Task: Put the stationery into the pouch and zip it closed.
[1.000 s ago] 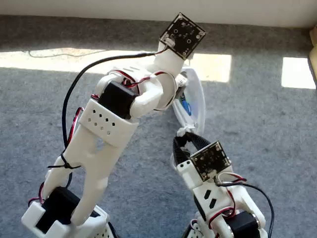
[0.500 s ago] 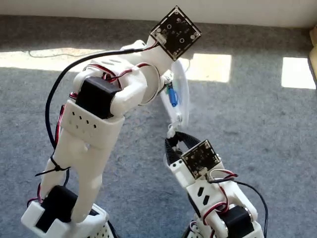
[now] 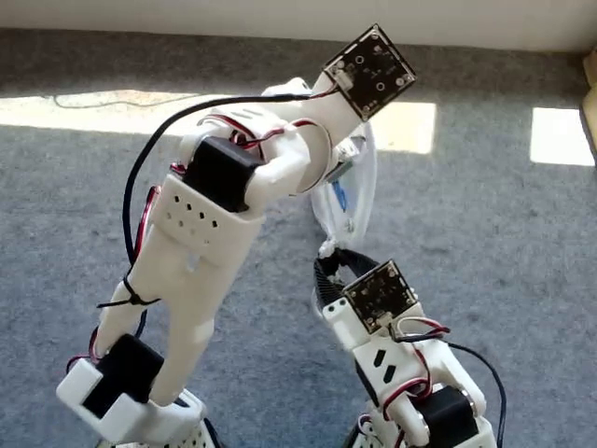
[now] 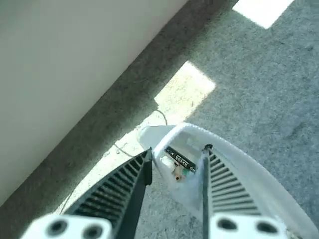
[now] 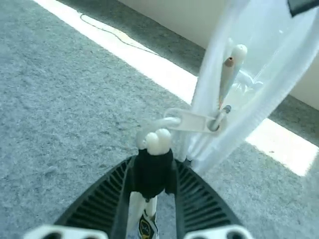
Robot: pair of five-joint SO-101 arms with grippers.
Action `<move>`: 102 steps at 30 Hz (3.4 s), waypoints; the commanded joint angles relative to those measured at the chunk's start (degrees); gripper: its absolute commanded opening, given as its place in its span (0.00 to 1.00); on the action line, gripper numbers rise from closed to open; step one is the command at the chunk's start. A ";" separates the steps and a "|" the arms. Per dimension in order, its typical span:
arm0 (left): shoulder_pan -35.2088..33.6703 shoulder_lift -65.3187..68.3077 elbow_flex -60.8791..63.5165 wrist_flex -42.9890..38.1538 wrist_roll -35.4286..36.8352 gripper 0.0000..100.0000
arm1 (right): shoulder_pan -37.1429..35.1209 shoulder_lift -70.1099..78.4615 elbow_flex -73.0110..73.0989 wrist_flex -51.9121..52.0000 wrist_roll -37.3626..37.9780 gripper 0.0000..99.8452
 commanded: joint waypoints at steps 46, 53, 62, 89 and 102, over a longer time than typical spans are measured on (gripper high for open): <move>-7.08 -8.40 -9.36 18.99 10.37 0.18 | 10.42 7.87 -23.96 16.13 4.75 0.01; -6.90 -18.68 2.33 16.88 8.00 0.18 | 10.33 16.66 -31.69 16.92 1.41 0.01; -6.64 -37.14 36.97 -4.40 8.00 0.27 | 10.51 17.45 -33.36 17.71 0.70 0.01; 4.70 -48.48 72.84 -34.02 1.67 0.29 | 10.51 17.27 -32.92 16.40 -2.99 0.01; 8.22 -48.31 79.34 -47.56 -1.41 0.29 | 10.24 17.01 -32.84 16.40 -2.99 0.01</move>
